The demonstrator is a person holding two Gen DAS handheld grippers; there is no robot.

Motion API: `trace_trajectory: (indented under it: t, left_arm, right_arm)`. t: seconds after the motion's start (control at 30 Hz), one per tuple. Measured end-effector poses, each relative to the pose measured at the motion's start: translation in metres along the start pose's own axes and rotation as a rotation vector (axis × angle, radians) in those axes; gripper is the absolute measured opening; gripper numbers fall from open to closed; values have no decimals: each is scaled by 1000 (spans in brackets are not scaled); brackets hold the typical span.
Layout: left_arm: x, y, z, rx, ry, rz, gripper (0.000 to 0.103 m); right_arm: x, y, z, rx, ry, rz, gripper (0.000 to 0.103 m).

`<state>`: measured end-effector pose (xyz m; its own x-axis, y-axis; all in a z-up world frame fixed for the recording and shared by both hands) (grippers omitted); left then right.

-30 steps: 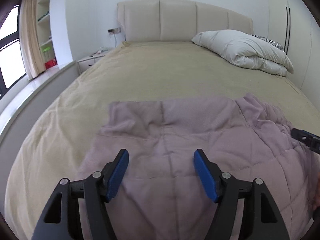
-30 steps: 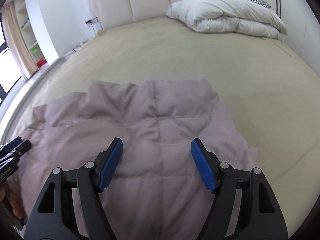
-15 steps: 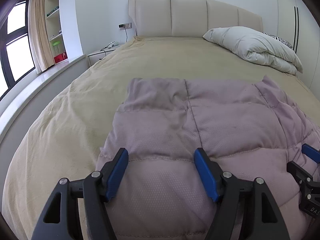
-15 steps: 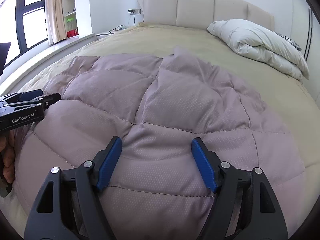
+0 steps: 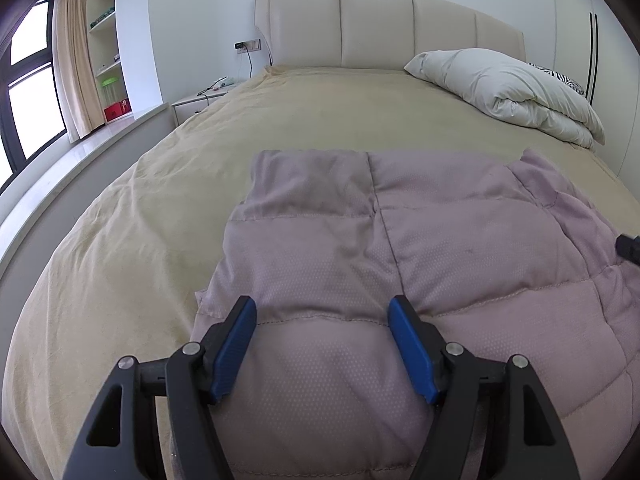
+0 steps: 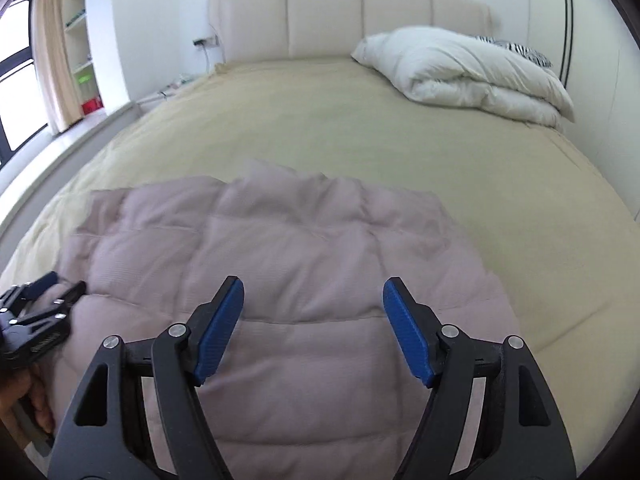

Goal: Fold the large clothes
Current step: 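Press and smooth the folded coat flat with both grippers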

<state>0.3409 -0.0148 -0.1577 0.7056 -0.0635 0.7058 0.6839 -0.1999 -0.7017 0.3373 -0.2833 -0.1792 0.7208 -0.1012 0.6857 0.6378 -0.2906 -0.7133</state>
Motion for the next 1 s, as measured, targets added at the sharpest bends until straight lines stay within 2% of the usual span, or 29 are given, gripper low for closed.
trace_trajectory:
  t: [0.03, 0.13, 0.3, 0.43, 0.5, 0.57, 0.67, 0.73, 0.8, 0.87, 1.0]
  left_arm:
    - [0, 0, 0, -5, -3, 1, 73]
    - [0, 3, -2, -2, 3, 6, 73]
    - [-1, 6, -2, 2, 5, 11, 73]
    - [5, 3, -2, -6, -17, 40, 72]
    - [11, -8, -3, -10, -56, 64, 69]
    - [15, -27, -13, -42, -73, 41, 69]
    - [14, -41, -48, -71, 17, 2, 71]
    - [9, -31, -67, -78, 72, 29, 72]
    - [2, -13, -70, -70, 66, 58, 76]
    - [-1, -5, -64, -93, 33, 52, 78]
    - [0, 3, -68, -88, 60, 65, 79]
  right_arm:
    - [-5, 17, -11, -21, 14, 46, 75]
    - [-20, 38, -37, 84, 97, 43, 80]
    - [-28, 42, -16, -21, 12, -8, 81]
    - [-29, 49, -13, 3, 19, 13, 82]
    - [-22, 47, -18, 23, 16, 63, 82]
    - [-11, 35, -28, 33, 52, 101, 81]
    - [-9, 4, -56, -6, 154, 1, 81]
    - [-17, 3, -66, -39, 168, 26, 81]
    - [-32, 24, -61, -33, 91, 115, 81]
    - [-41, 27, -58, -16, 48, 58, 82]
    - [-48, 39, -59, 24, 79, 41, 83]
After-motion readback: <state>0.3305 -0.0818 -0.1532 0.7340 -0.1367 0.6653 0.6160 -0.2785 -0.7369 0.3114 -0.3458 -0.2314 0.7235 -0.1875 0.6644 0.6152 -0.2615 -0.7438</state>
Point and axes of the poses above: each gripper's, at about its wrist camera, not at the fingertips, and y roughly the way its jaws point, z to its left, x to its top, the point moved 2 cm from there along y, roughly the way its jaws point, and after that the axes turned 10 degrees about -x, right-handed, at the moved point
